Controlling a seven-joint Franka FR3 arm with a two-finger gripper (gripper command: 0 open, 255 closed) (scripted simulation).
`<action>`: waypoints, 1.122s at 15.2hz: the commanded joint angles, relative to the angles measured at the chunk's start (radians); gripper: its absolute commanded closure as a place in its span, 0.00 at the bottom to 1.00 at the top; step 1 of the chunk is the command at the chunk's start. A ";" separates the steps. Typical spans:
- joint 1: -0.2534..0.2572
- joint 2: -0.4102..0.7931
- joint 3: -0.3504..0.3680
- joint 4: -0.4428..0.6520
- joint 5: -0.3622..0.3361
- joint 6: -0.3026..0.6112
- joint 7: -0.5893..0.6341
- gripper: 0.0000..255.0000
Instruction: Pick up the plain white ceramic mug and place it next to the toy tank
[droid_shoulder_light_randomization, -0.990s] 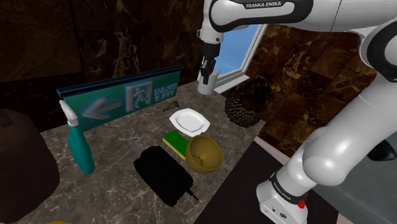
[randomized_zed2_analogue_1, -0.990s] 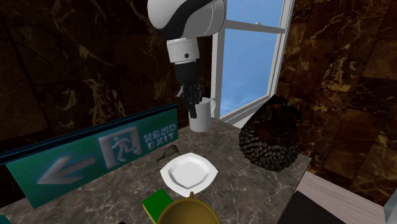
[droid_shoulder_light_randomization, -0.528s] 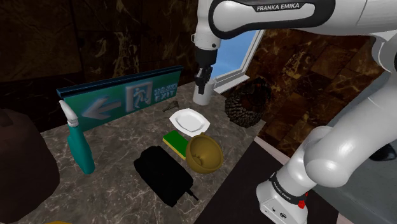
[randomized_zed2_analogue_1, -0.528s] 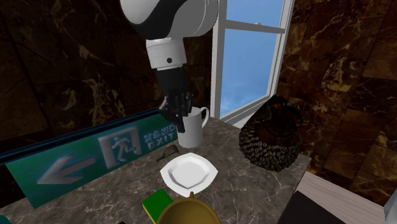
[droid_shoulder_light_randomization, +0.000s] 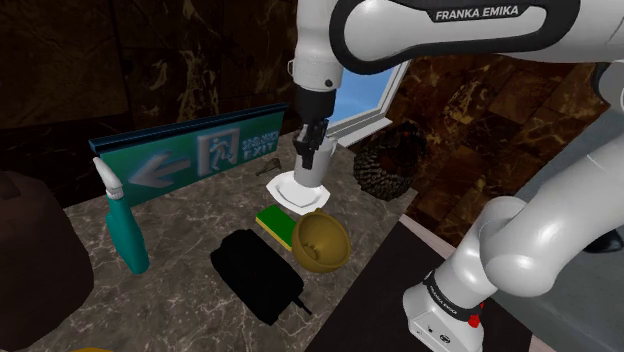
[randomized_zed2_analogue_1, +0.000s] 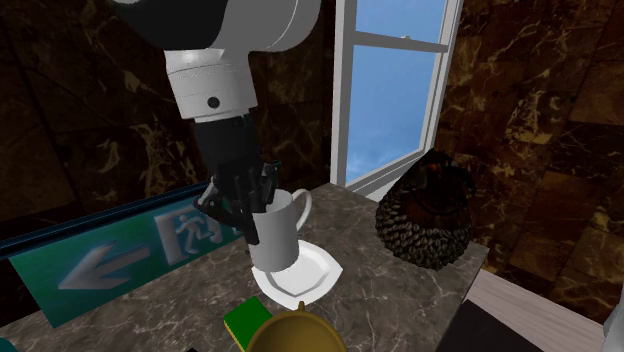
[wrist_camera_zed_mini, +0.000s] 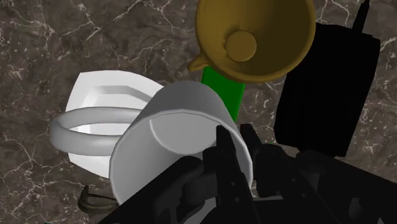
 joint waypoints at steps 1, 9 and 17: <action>0.023 -0.007 0.029 -0.005 0.016 -0.001 0.048 1.00; 0.110 0.019 0.148 0.030 0.063 -0.001 0.241 1.00; 0.194 0.120 0.269 0.135 0.066 0.001 0.453 1.00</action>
